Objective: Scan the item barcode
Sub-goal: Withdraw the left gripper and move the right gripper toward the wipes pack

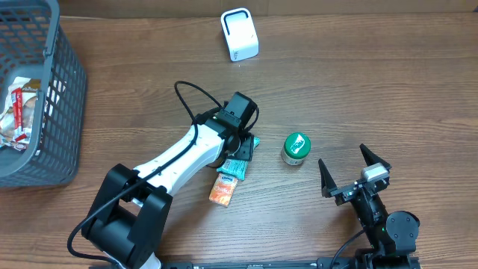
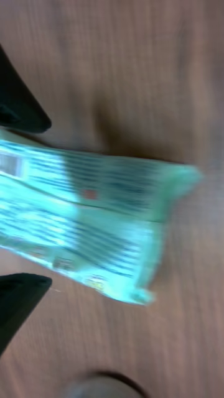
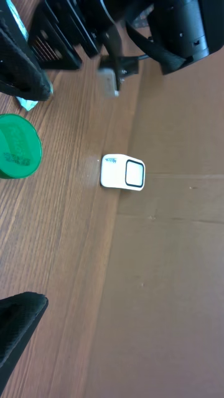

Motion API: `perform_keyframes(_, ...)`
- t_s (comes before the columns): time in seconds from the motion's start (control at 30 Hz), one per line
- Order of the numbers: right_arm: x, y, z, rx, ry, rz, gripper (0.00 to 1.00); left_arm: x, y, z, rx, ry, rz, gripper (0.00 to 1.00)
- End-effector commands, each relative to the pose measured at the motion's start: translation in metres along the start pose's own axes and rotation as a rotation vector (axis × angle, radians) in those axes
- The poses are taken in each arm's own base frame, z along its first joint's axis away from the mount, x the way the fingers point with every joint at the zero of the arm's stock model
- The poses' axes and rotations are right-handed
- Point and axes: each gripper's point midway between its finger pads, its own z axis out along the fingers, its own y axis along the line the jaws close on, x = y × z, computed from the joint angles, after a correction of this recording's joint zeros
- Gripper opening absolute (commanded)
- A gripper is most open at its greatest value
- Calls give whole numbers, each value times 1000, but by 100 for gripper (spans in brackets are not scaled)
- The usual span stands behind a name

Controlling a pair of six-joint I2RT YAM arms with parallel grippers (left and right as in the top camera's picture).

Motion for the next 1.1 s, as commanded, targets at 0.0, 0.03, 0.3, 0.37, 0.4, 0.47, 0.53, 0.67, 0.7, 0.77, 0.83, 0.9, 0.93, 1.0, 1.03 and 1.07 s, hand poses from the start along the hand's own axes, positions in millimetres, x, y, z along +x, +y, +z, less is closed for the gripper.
perform_keyframes(0.0, 2, -1, 0, 7, -2, 7, 100, -22, -5, -35, 21, -53, 36, 66)
perform_keyframes(0.03, 2, -1, 0, 7, -2, 7, 100, -25, -5, -45, 21, -62, 34, 66)
perform_keyframes(0.3, 2, -1, 0, 7, -2, 7, 100, 14, 17, -92, -50, 40, 24, 68)
perform_keyframes(0.37, 2, -1, 0, 7, -2, 7, 100, 28, 24, -90, -76, 95, 24, 67)
perform_keyframes(0.4, 2, -1, 0, 7, -2, 7, 100, 35, 28, -88, -88, 121, 23, 66)
perform_keyframes(0.47, 2, -1, 0, 7, -2, 7, 100, 46, 34, -82, -108, 157, 19, 62)
perform_keyframes(0.53, 2, -1, 0, 7, -2, 7, 100, 52, 44, -77, -146, 172, -9, 59)
perform_keyframes(0.67, 2, -1, 0, 7, -2, 7, 100, 49, 62, -77, -215, 146, -72, 58)
perform_keyframes(0.7, 2, -1, 0, 7, -2, 7, 100, 45, 68, -79, -229, 126, -90, 59)
perform_keyframes(0.77, 2, -1, 0, 7, -2, 7, 100, 36, 79, -85, -235, 89, -138, 59)
perform_keyframes(0.83, 2, -1, 0, 7, -2, 7, 100, 31, 90, -90, -225, 74, -185, 59)
perform_keyframes(0.9, 2, -1, 0, 7, -2, 7, 100, 31, 105, -95, -218, 81, -226, 59)
perform_keyframes(0.93, 2, -1, 0, 7, -2, 7, 100, 32, 113, -97, -215, 88, -244, 58)
perform_keyframes(1.0, 2, -1, 0, 7, -2, 7, 100, 32, 126, -100, -197, 99, -280, 58)
perform_keyframes(1.03, -2, -2, 0, 16, -17, -30, 100, 31, 129, -101, -173, 101, -289, 59)
perform_keyframes(1.07, -10, -3, 0, 22, -49, -71, 100, 28, 129, -101, -128, 99, -276, 61)
